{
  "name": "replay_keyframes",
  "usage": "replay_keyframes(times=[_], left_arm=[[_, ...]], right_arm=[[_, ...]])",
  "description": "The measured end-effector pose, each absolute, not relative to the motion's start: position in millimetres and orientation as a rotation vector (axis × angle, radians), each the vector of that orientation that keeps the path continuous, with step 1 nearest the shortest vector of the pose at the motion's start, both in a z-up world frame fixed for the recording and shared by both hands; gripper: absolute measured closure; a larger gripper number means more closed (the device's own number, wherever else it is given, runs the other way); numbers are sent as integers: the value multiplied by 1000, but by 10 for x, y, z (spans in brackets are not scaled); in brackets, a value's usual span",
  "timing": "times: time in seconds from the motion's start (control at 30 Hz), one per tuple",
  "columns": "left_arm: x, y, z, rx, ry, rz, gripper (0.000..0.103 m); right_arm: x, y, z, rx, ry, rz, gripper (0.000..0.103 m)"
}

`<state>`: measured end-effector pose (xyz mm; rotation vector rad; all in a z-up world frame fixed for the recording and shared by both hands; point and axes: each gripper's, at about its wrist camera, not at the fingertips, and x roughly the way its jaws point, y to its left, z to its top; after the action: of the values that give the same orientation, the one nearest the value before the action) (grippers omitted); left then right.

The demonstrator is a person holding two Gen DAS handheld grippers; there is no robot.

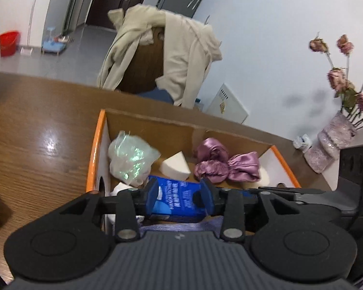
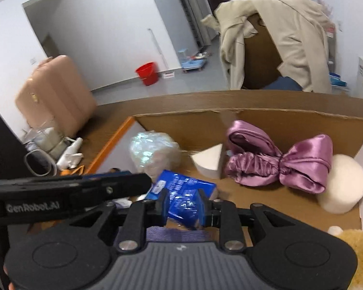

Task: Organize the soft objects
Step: 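Carry the blue packet into the box and open the right gripper, then move the left gripper to the pink scouring sponge block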

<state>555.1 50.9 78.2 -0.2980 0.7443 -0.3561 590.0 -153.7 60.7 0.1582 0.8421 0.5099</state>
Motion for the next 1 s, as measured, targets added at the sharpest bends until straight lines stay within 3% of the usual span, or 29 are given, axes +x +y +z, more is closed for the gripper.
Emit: replay_keyframes(times=[0.07,0.23,0.47,0.6,0.73,0.77,1.0], left_arm=[[5425,488,936,-283,716,-362,64],[4978,441,1336,-208,630,-363,49],[4138,429,1778,-137,514,-358,37],[3634,456,1873,-108,469,-336,31],[3078,440,1861,-37,377,-260,20],[2957,436,1827,-33,362,-244,19],[2169,495,1480,-87,338,-209,18]], right_arm=[[5793,-1585,718,137,803,506,79],[5377,-1798,1246,94,677,511,78],[4559,-2283,1795,68,535,488,65],[4061,-2516,1854,39,504,470,63],[3512,-2695,1812,-2,456,441,52],[3378,-2727,1790,-5,444,437,47],[2472,-2873,1513,22,422,435,40]])
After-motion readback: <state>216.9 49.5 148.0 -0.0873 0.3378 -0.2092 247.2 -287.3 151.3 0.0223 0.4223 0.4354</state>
